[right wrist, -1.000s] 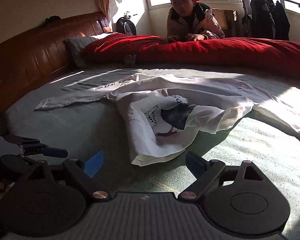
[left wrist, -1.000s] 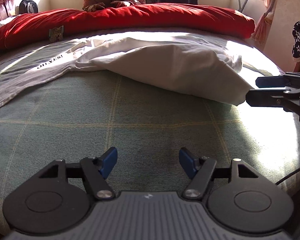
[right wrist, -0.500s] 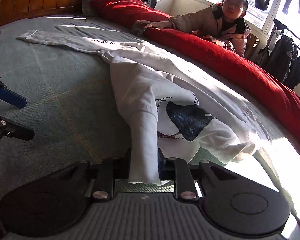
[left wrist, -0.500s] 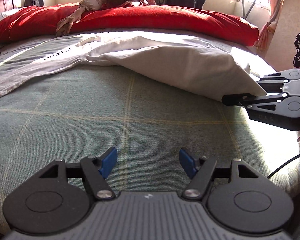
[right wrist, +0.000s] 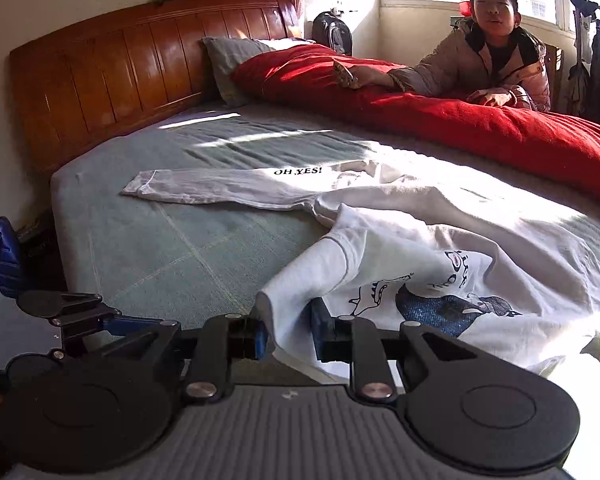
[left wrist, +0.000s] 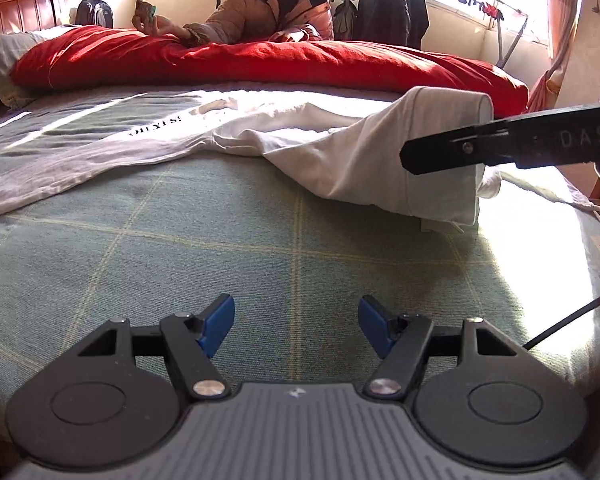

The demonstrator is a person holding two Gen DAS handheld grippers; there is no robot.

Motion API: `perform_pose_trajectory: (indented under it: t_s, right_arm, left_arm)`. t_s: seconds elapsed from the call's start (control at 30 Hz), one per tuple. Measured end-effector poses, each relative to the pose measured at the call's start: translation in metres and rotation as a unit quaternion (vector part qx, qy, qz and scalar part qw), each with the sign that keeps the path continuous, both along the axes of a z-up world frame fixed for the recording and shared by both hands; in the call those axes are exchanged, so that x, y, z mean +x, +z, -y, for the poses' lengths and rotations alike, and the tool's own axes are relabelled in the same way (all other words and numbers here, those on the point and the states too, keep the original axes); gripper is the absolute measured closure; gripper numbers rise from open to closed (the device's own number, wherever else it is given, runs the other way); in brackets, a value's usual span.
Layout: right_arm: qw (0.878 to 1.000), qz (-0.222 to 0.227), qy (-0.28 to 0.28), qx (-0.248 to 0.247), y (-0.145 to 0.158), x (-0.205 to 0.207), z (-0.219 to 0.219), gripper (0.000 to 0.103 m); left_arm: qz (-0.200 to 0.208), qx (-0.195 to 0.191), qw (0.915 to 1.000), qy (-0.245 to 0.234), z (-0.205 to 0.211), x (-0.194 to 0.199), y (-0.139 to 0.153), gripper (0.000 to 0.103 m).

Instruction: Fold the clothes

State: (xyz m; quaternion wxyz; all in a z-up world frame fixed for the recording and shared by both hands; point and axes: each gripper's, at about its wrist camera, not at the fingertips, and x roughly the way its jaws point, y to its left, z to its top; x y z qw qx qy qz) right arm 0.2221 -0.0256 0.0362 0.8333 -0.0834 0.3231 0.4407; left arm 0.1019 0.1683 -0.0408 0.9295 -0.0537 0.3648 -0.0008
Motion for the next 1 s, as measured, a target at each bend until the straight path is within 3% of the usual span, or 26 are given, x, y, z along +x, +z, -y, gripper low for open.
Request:
perform_pose_trajectory:
  t_s: [0.03,0.1,0.23,0.37,0.63,0.8,1.0]
  right_arm:
    - [1.000,0.002,0.002,0.002,0.002,-0.004,-0.002,0.052]
    - [1.000,0.002,0.000,-0.001,0.003,-0.009,0.002,0.048]
    - [0.999,-0.018,-0.018,0.020,0.004,-0.018,0.036,0.046]
    - [0.996,-0.027,-0.080,0.030,-0.002,-0.019,0.087,0.044]
    - [0.964,-0.143,-0.198,0.104,-0.053,0.039,0.167,0.044]
    - [0.954,-0.180,-0.204,0.123,-0.090,0.079,0.164,0.044]
    - [0.964,-0.171,-0.164,0.124,-0.102,0.104,0.136,0.044]
  left_arm:
    - [0.000,0.000,1.0000,0.001,0.000,-0.001,0.000,0.034]
    - [0.000,0.000,1.0000,-0.002,0.001,-0.002,0.001,0.034]
    - [0.001,0.003,0.9996,-0.027,0.017,0.004,0.001,0.034]
    - [0.002,0.007,0.9987,-0.051,0.033,0.010,0.000,0.034]
    - [0.002,0.015,0.9947,-0.102,0.065,0.023,-0.001,0.034]
    - [-0.003,0.037,0.9910,-0.129,0.081,0.038,-0.009,0.034]
    - [0.009,0.055,0.9916,-0.117,0.083,0.070,-0.013,0.034]
